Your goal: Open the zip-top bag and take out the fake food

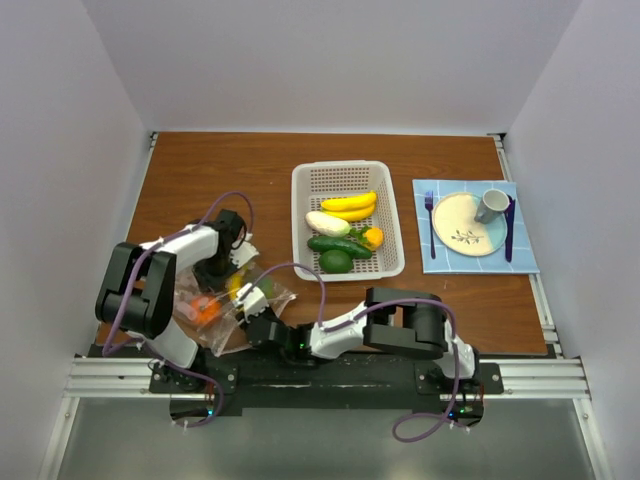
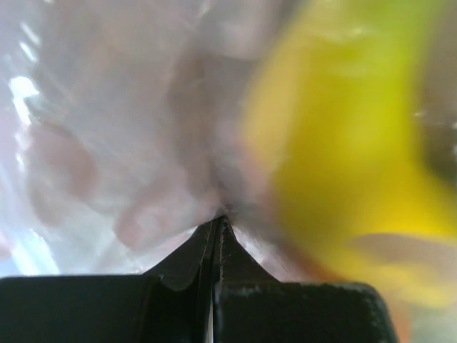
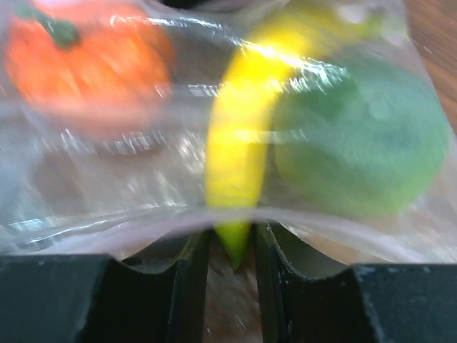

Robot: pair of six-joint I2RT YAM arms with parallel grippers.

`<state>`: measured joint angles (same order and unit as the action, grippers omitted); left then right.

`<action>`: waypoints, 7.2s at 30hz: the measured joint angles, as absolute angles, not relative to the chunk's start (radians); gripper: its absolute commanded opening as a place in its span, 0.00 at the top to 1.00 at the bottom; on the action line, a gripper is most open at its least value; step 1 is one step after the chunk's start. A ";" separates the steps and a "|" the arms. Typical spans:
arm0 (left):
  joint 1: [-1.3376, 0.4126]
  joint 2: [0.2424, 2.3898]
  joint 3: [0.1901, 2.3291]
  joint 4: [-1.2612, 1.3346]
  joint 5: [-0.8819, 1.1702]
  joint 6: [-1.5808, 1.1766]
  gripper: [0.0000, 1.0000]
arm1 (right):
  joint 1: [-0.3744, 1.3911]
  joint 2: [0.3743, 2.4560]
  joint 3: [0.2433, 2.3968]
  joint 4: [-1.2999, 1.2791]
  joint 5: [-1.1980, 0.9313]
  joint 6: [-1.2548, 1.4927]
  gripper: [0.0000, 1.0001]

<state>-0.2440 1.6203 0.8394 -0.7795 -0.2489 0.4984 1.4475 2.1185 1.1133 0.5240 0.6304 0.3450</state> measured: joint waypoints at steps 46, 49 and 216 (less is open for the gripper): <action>-0.172 1.772 0.967 -0.896 -0.297 0.486 1.00 | 1.371 0.996 0.870 0.019 0.271 0.159 1.00; -0.156 1.772 0.995 -0.916 -0.239 0.473 1.00 | 1.234 0.970 0.871 0.015 0.362 0.155 1.00; -0.033 1.640 1.508 -0.923 -0.019 0.358 0.00 | 1.009 1.372 1.056 -0.005 0.416 0.238 0.61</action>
<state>-0.0326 1.6402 1.5078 -0.9226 -0.0193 0.3580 1.0088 1.3716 1.0557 -0.0048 0.4160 0.2379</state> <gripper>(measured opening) 0.996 0.786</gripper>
